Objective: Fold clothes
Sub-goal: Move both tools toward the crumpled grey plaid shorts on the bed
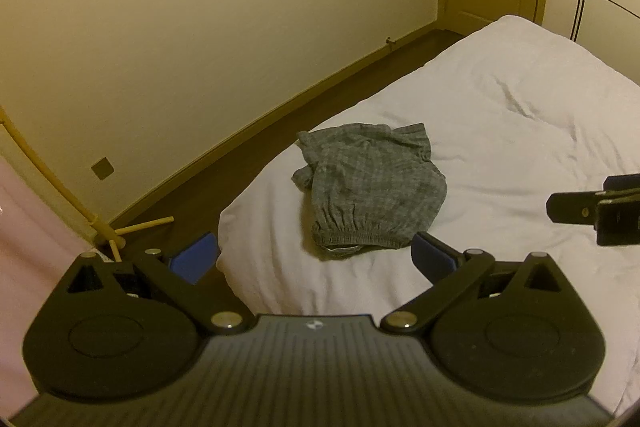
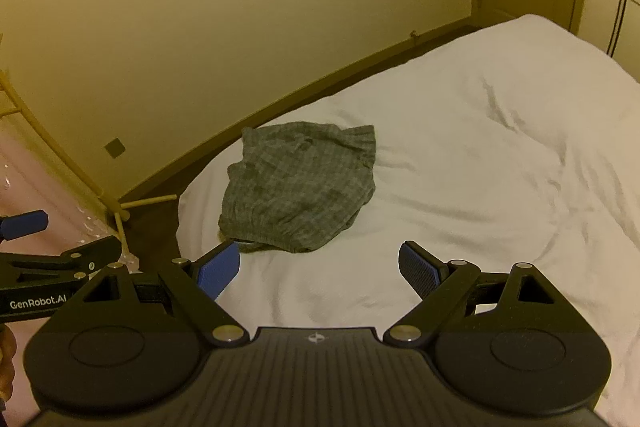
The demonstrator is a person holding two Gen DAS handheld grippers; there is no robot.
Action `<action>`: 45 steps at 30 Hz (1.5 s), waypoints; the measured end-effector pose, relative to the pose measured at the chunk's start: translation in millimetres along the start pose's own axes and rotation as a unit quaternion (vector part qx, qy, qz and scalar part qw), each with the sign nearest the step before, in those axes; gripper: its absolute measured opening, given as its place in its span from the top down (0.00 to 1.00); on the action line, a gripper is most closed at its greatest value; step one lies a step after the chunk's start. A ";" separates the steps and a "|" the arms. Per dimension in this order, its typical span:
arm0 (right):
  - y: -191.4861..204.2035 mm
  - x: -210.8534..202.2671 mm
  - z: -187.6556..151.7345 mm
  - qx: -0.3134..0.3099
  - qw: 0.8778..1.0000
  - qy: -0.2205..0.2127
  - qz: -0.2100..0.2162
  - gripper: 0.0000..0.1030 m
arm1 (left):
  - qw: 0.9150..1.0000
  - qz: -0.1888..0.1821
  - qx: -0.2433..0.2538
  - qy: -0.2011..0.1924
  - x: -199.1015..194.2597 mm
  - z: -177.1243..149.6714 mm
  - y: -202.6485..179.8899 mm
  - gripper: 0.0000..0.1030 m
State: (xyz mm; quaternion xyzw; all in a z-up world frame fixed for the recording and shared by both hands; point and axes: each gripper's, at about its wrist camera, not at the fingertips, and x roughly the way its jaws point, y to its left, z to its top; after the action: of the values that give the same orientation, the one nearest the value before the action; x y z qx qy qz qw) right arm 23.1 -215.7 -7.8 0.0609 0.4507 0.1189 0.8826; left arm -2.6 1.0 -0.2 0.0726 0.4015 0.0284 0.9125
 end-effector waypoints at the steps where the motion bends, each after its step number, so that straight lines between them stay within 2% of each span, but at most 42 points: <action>1: -1.0 0.1 1.1 -0.002 1.000 -0.001 -0.004 0.14 | 1.000 -0.003 -0.004 -0.003 -1.2 -1.7 0.8 0.01; 4: -4.7 1.3 3.2 -0.004 1.000 -0.003 -0.012 0.14 | 1.000 -0.010 -0.012 -0.009 -2.9 -5.3 2.1 0.01; 7: -12.3 1.0 0.4 0.000 1.000 -0.009 -0.016 0.14 | 0.999 -0.027 -0.014 0.017 13.4 4.8 9.9 0.01; 11: -2.8 18.8 1.8 -0.004 1.000 -0.006 -0.015 0.14 | 1.000 -0.007 -0.011 0.013 12.1 9.5 -14.7 0.01; 18: -8.8 35.1 -1.4 0.006 1.000 0.007 -0.012 0.14 | 0.999 -0.019 -0.015 0.030 27.9 5.8 -11.0 0.01; 23: -2.9 52.6 8.0 0.016 0.999 0.019 -0.027 0.14 | 0.998 -0.039 -0.007 0.041 51.0 17.2 5.6 0.01; 31: 19.4 98.8 43.4 0.065 0.994 0.033 -0.076 0.14 | 0.995 -0.085 0.036 0.046 119.4 55.9 49.0 0.01; 38: 43.2 128.7 73.7 0.113 0.986 0.043 -0.113 0.14 | 0.988 -0.121 0.084 0.047 169.4 97.7 90.4 0.01; 45: 51.5 146.2 78.8 0.130 0.981 0.060 -0.132 0.14 | 0.981 -0.147 0.114 0.059 201.0 115.0 109.7 0.01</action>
State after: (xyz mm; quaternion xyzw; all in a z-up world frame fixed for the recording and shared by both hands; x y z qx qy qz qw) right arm 161.6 -127.4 -64.7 0.1083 0.5184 -0.0549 0.8465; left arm 218.7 118.9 -52.9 0.1148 0.4617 -0.1475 0.8671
